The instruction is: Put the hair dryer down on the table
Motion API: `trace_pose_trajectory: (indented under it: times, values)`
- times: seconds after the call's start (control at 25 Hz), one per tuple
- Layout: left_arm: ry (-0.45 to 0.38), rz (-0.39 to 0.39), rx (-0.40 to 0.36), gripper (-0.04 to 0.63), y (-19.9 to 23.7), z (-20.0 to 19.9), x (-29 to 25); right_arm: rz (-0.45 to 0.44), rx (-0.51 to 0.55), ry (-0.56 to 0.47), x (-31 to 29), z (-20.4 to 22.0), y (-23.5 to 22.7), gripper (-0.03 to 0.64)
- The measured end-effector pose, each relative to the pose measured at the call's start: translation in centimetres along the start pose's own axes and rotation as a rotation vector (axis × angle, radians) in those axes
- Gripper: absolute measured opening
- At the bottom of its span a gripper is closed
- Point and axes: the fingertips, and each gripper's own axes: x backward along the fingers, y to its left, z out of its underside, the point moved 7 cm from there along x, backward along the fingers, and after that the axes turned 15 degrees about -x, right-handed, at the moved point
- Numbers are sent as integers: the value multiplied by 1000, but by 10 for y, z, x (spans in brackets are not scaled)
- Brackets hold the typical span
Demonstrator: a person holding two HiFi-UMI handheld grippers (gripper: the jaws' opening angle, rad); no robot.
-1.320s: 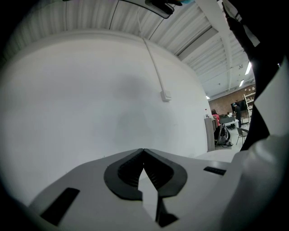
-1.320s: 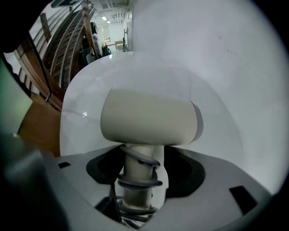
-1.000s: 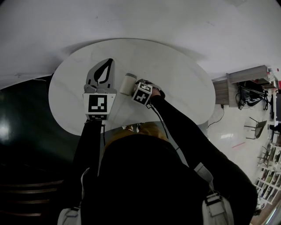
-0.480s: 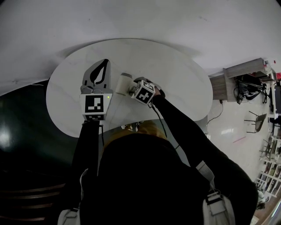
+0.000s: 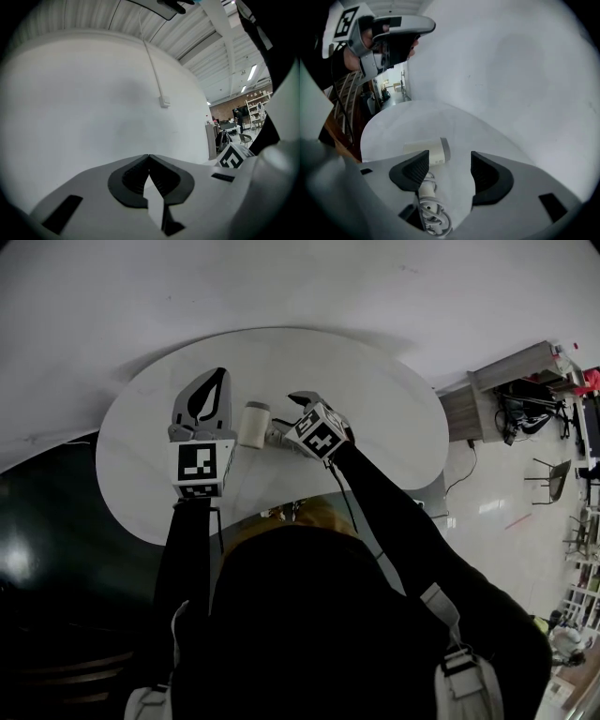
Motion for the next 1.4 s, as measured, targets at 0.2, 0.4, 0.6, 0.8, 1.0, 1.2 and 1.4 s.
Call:
trace_pose_trajectory:
  times: [0.2,0.4,0.6,0.8,1.0,1.2,1.4]
  values:
    - [3,10,-16,14,-3,-3,-8,42,-60,-224,36,-27,-8,291]
    - [11,25,-24,14,-6,-8,-15,89,-109,-439,73,-52,-14,291]
    - [8,28,-49,14,-5,-11,-22,139,-82,-600,112,-77,-10,291]
    - [21,46,-59,14,-9,-13,-28,161,-77,-693,142,-88,-6,290]
    - [-18,67,-36,14,-21,-28,-38,180,-73,-738,159,-90,-12,290]
    - [-25,96,-45,14,-31,-39,-42,204,-105,-766,170,-89,-19,290]
    - [-21,103,-19,14,-42,-43,-50,216,-114,-765,173,-82,-30,290]
